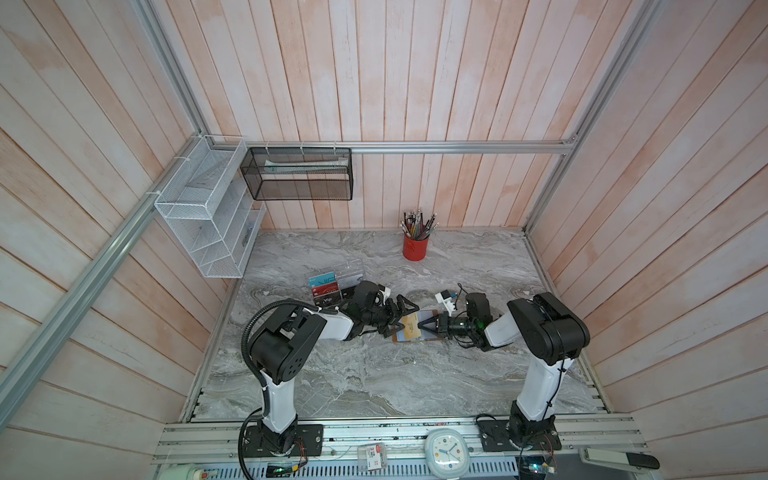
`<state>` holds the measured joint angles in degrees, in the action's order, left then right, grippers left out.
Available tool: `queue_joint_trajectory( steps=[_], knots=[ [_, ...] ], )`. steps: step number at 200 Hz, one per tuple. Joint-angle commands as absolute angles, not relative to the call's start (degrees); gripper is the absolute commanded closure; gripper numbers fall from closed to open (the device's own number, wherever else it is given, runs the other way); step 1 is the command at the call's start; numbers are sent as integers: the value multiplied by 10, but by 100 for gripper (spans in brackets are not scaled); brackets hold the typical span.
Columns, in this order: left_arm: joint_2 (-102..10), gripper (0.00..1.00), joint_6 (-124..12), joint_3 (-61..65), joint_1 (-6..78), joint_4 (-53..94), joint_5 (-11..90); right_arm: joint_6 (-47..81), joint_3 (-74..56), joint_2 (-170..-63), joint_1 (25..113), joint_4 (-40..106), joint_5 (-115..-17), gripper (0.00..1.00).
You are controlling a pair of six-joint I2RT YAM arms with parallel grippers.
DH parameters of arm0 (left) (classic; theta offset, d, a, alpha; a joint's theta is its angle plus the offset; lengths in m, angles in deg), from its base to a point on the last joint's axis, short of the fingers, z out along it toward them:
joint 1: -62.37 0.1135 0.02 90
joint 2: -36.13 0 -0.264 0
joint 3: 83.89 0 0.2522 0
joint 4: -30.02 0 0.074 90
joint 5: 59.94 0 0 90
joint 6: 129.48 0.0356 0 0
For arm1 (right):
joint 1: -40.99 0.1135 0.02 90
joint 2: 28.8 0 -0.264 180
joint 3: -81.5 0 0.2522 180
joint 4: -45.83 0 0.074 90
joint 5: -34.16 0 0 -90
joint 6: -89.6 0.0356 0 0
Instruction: Take the credit cards out of the card holder
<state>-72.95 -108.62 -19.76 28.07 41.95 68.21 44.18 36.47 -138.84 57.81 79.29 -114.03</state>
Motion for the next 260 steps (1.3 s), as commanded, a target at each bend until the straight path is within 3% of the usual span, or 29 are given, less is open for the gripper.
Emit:
queue_joint_trajectory(
  steps=[1, 260],
  knots=[
    [-742, 0, -1068, -208, 280, 396, 657, 434, 373, -1395, 582, 794, -1145, 100],
    [-747, 0, -1042, -254, 286, 381, 642, 387, 383, -1307, 544, 704, -1120, 100]
  ],
)
